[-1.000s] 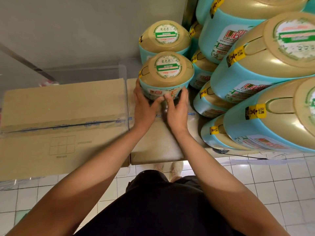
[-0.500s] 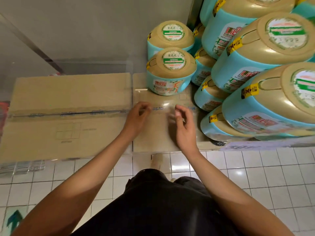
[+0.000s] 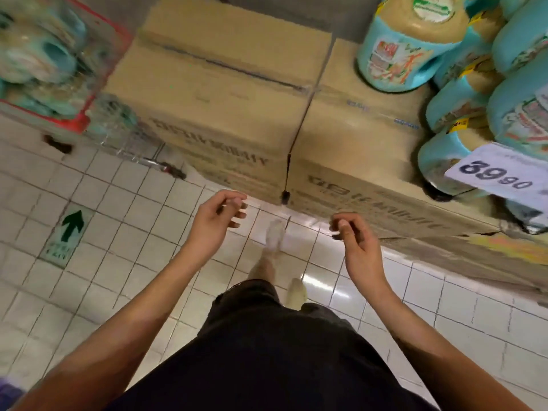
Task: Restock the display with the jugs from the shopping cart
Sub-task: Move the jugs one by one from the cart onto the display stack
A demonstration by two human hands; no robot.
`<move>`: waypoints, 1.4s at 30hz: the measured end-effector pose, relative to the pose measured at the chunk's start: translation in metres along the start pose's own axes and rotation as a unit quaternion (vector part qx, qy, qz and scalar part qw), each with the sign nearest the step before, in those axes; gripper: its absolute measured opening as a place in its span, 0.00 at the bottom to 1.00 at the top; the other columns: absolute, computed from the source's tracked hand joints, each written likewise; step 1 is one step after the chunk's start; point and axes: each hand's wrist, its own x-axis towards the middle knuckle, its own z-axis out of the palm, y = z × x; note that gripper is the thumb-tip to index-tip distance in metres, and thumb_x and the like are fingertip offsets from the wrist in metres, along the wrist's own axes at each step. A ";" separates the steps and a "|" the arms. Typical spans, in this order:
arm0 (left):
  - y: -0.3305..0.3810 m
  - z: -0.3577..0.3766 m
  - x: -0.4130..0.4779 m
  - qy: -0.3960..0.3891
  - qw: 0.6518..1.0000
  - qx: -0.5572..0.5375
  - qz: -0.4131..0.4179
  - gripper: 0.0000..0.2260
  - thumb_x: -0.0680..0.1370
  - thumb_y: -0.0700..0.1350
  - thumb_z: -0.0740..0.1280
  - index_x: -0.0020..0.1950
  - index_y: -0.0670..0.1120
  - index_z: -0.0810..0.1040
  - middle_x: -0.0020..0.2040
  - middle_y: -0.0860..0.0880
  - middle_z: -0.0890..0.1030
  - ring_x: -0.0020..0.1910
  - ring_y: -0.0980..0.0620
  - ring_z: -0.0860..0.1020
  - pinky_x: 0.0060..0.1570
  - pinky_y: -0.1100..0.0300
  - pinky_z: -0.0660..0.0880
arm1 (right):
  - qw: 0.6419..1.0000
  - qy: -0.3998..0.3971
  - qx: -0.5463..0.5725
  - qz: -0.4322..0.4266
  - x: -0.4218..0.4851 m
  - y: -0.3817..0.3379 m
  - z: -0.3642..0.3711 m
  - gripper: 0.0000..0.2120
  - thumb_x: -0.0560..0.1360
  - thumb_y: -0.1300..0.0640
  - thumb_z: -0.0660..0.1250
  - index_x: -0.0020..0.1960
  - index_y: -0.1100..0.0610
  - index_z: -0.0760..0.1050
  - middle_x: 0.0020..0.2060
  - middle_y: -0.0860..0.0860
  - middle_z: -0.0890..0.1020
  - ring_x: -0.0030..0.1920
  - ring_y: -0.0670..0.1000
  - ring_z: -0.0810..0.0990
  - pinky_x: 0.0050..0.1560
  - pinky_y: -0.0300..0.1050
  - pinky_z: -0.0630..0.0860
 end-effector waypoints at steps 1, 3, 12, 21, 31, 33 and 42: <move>-0.009 -0.013 -0.020 0.018 1.000 -0.009 -0.005 0.08 0.86 0.41 0.63 0.59 0.43 0.81 0.51 0.45 0.84 0.47 0.50 0.84 0.43 0.61 0.81 | 1.000 -0.023 -0.007 0.000 -0.010 0.002 0.009 0.10 0.87 0.59 0.61 0.56 0.53 0.81 0.50 0.51 0.83 0.53 0.58 0.82 0.57 0.63 0.81; -0.032 -0.041 -0.061 0.052 0.998 -0.033 -0.025 0.08 0.86 0.41 0.62 0.60 0.43 0.81 0.52 0.44 0.84 0.47 0.50 0.84 0.44 0.60 0.80 | 0.997 -0.076 -0.024 0.017 -0.030 0.006 0.033 0.10 0.87 0.59 0.60 0.55 0.53 0.81 0.50 0.51 0.84 0.53 0.58 0.82 0.56 0.60 0.81; -0.150 -0.191 -0.201 0.247 0.954 -0.138 -0.102 0.10 0.87 0.39 0.60 0.61 0.44 0.81 0.50 0.46 0.85 0.50 0.44 0.84 0.46 0.59 0.82 | 0.958 -0.286 -0.022 0.029 -0.071 -0.034 0.232 0.18 0.88 0.53 0.56 0.50 0.61 0.80 0.44 0.55 0.82 0.47 0.54 0.81 0.54 0.47 0.78; -0.216 -0.374 -0.256 0.363 0.903 -0.186 -0.132 0.13 0.88 0.44 0.59 0.56 0.54 0.83 0.51 0.47 0.86 0.48 0.46 0.85 0.45 0.57 0.81 | 0.921 -0.378 -0.087 -0.042 -0.070 -0.103 0.473 0.23 0.84 0.39 0.55 0.53 0.51 0.83 0.47 0.53 0.87 0.51 0.54 0.86 0.58 0.49 0.81; -0.188 -0.546 -0.119 0.366 0.902 -0.223 -0.044 0.16 0.83 0.55 0.60 0.60 0.47 0.80 0.52 0.46 0.85 0.51 0.46 0.85 0.48 0.57 0.82 | 0.918 -0.367 -0.143 -0.038 0.029 -0.141 0.590 0.23 0.85 0.38 0.54 0.52 0.50 0.83 0.46 0.55 0.86 0.51 0.56 0.85 0.59 0.53 0.82; -0.181 -0.580 -0.085 0.368 0.904 -0.215 -0.035 0.16 0.83 0.56 0.60 0.60 0.47 0.80 0.52 0.47 0.85 0.51 0.46 0.85 0.49 0.55 0.82 | 0.923 -0.355 -0.145 -0.032 0.064 -0.144 0.623 0.22 0.88 0.45 0.53 0.52 0.52 0.83 0.46 0.56 0.86 0.51 0.58 0.86 0.60 0.58 0.81; -0.174 -0.719 0.023 0.372 0.896 -0.211 -0.119 0.11 0.87 0.45 0.59 0.59 0.47 0.81 0.51 0.47 0.85 0.50 0.47 0.85 0.50 0.49 0.82 | 0.915 -0.378 -0.138 -0.026 0.189 -0.225 0.803 0.22 0.89 0.49 0.51 0.53 0.57 0.82 0.44 0.54 0.86 0.47 0.52 0.85 0.48 0.37 0.81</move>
